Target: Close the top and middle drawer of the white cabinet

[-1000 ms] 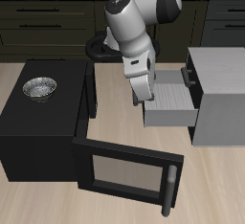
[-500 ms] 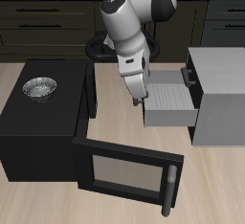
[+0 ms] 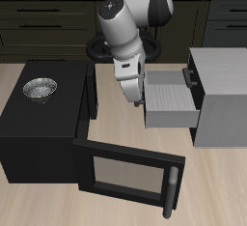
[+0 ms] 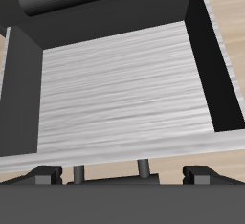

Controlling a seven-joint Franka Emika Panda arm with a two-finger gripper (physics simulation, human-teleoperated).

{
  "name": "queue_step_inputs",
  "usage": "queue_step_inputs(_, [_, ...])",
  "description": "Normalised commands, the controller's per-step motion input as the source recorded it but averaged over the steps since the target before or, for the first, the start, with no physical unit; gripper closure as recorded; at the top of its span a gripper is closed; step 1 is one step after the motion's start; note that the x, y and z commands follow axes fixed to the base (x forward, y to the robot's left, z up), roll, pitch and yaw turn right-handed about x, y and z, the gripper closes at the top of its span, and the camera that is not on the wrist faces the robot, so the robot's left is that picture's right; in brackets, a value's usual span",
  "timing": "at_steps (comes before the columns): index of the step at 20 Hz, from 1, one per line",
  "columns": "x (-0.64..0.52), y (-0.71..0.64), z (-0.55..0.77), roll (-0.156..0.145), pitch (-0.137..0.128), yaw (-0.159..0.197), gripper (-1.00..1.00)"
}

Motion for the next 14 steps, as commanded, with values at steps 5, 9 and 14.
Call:
queue_step_inputs(5, [-0.08, -0.14, -0.08, -0.025, 0.028, 0.022, -1.0])
queue_step_inputs(9, [-0.1, -0.14, -0.06, -0.033, 0.042, 0.008, -1.0])
queue_step_inputs(14, [-0.08, -0.19, -0.09, -0.037, 0.024, 0.018, -1.0])
